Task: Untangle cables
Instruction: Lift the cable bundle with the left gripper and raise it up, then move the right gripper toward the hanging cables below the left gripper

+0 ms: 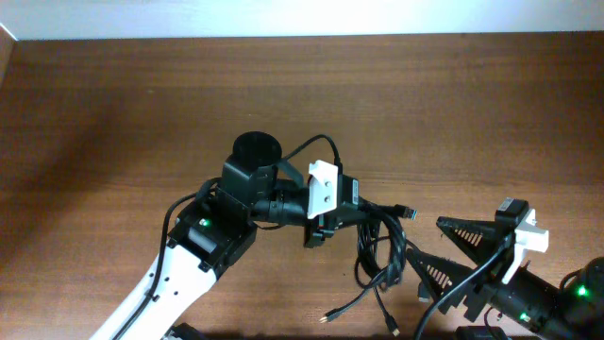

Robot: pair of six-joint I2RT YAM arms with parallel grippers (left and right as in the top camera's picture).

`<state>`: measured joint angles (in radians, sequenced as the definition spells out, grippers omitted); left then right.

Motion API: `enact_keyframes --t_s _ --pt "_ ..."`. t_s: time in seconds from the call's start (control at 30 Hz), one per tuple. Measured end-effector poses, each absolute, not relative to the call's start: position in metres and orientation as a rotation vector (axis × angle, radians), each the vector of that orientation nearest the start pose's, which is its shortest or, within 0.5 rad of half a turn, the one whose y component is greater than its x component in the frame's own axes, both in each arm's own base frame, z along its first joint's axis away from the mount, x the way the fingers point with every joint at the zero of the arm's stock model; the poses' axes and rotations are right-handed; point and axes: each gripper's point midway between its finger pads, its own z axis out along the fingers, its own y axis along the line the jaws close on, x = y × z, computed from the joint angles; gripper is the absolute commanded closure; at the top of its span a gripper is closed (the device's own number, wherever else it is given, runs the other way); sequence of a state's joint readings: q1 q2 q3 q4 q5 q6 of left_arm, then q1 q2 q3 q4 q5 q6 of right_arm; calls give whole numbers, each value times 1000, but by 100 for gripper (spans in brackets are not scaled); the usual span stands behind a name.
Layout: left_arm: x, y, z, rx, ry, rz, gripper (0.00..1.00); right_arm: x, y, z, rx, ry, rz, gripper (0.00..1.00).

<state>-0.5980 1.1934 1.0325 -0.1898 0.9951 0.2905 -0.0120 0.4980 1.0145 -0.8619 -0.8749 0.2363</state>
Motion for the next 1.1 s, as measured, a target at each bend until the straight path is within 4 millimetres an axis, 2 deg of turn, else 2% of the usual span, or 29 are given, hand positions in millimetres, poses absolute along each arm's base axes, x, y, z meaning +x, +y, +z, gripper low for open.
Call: enact_keyframes --t_s 0.33,1.1 --pt "203 -307 321 1343 1357 -1115 100 143 132 345 -369 1892 1003 15" --pt "196 -309 327 1363 1311 -1169 100 147 125 337 -316 1933 954 16"
